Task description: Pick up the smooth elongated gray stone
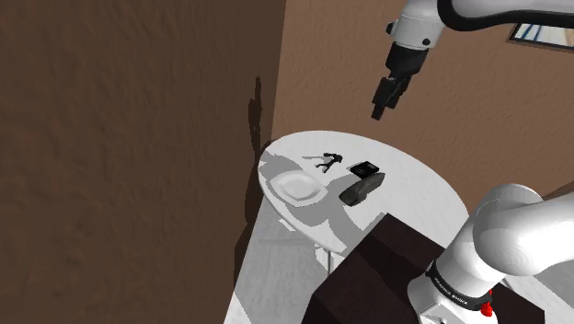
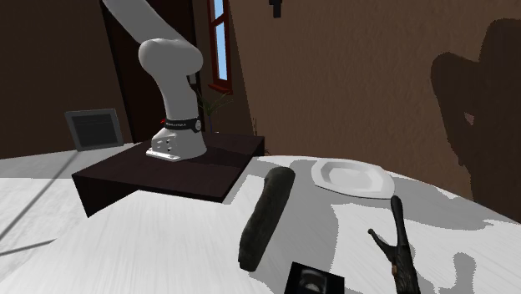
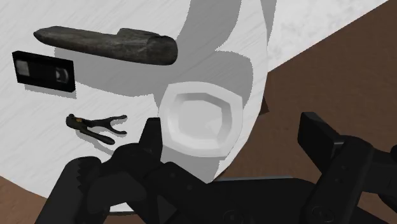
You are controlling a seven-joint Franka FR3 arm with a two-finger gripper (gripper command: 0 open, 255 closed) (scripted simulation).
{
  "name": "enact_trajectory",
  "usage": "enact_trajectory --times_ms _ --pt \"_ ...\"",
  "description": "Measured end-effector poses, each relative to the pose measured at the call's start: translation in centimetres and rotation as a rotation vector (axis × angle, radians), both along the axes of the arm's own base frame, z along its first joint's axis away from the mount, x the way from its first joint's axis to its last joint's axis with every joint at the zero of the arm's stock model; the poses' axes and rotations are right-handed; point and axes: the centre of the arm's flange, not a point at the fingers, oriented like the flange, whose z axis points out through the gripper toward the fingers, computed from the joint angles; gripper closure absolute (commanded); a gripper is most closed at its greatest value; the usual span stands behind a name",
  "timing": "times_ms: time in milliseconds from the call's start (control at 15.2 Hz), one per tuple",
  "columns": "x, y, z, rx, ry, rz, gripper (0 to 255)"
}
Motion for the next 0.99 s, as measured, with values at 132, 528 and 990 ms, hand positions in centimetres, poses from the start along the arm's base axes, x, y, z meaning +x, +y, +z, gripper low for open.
enact_trajectory --times_ms 132,528,990 --pt "0.0 -0.4 -0.3 0.002 0.003 0.016 0" --pt "-0.6 -5.6 -5.6 0.023 0.039 0.221 0" --pt "-0.7 -12.3 -12.5 0.049 0.082 0.486 0"
